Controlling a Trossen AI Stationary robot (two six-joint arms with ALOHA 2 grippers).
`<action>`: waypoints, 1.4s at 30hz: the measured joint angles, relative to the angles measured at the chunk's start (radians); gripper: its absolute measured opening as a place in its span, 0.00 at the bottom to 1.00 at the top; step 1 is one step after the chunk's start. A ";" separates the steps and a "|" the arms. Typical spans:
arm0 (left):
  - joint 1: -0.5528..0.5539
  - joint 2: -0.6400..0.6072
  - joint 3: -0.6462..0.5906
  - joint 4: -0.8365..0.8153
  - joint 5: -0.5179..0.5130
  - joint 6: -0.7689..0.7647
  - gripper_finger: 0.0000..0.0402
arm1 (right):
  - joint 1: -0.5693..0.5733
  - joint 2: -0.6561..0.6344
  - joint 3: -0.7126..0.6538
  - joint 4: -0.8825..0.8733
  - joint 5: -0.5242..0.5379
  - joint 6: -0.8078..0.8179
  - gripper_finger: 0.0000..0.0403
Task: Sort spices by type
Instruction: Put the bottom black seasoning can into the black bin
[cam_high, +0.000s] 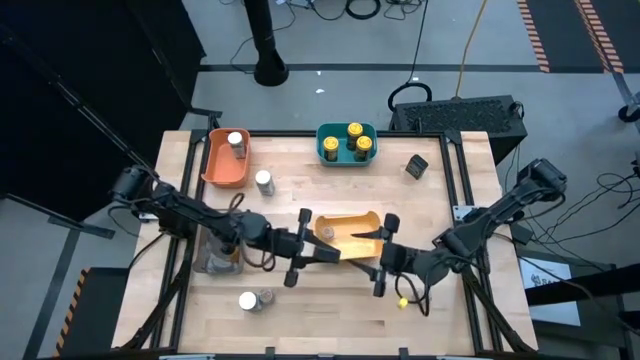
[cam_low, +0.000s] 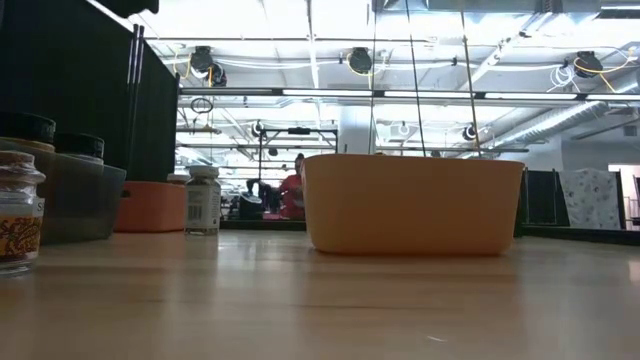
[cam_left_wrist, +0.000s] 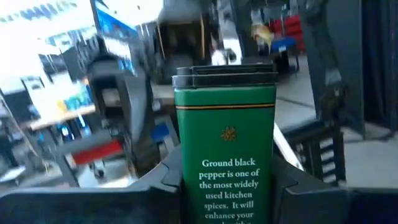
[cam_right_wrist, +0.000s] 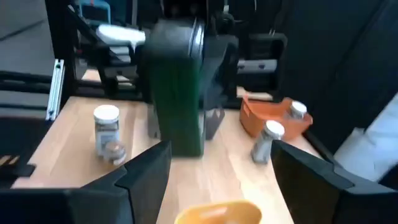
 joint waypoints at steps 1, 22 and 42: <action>0.000 -0.006 0.000 0.000 0.000 0.000 0.27 | 0.000 0.001 -0.029 0.070 -0.003 -0.039 0.65; 0.008 -0.005 -0.001 0.017 -0.098 0.006 0.27 | -0.121 0.000 -0.090 0.369 -0.265 -0.144 0.65; 0.019 -0.004 -0.001 0.008 -0.112 -0.003 0.30 | -0.153 0.066 -0.090 0.430 -0.288 -0.188 0.49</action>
